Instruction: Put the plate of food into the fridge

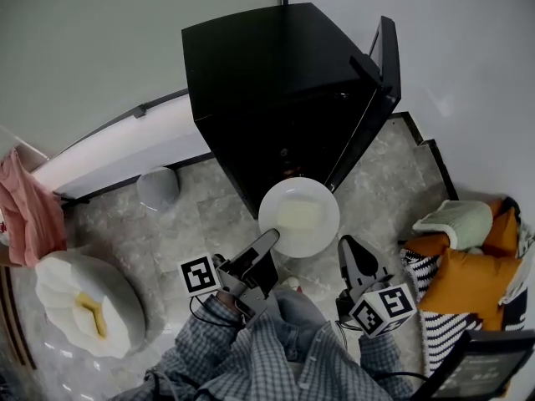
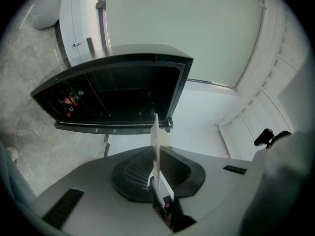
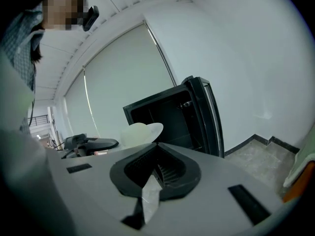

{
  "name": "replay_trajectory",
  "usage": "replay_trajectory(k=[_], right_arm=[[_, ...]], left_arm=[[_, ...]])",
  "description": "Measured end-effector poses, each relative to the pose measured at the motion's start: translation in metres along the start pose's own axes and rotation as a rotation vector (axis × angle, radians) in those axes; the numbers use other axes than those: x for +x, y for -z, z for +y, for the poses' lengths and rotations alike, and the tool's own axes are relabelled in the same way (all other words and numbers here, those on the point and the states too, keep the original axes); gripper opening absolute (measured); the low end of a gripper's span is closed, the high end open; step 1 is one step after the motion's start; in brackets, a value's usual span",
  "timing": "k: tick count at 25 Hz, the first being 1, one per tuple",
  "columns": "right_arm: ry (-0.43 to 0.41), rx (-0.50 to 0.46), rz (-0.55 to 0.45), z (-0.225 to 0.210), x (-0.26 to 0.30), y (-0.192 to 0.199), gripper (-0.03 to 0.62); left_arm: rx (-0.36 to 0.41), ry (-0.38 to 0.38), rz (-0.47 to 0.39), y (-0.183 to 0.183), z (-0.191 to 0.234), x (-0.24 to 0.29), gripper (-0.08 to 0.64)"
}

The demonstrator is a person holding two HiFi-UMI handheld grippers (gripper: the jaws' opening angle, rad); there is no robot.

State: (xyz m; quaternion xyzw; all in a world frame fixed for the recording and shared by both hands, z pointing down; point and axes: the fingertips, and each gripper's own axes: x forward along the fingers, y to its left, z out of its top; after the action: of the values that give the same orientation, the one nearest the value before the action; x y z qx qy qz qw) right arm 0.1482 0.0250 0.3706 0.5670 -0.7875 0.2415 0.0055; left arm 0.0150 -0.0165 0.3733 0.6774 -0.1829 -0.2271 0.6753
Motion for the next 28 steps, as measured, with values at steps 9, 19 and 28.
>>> replay_trajectory(k=[9, 19, 28], right_arm=[[-0.12, 0.406, -0.04, -0.008, 0.026, 0.007, 0.011], [-0.203, 0.557, 0.017, -0.012, 0.069, 0.043, 0.084], [-0.225, 0.699, 0.025, -0.013, 0.105, 0.059, 0.084]], left_arm=[[0.004, 0.003, -0.068, -0.018, 0.02, 0.013, 0.031], [-0.012, -0.025, -0.139, -0.05, 0.071, 0.025, 0.031], [-0.003, -0.009, -0.191, -0.068, 0.092, 0.046, 0.031]])
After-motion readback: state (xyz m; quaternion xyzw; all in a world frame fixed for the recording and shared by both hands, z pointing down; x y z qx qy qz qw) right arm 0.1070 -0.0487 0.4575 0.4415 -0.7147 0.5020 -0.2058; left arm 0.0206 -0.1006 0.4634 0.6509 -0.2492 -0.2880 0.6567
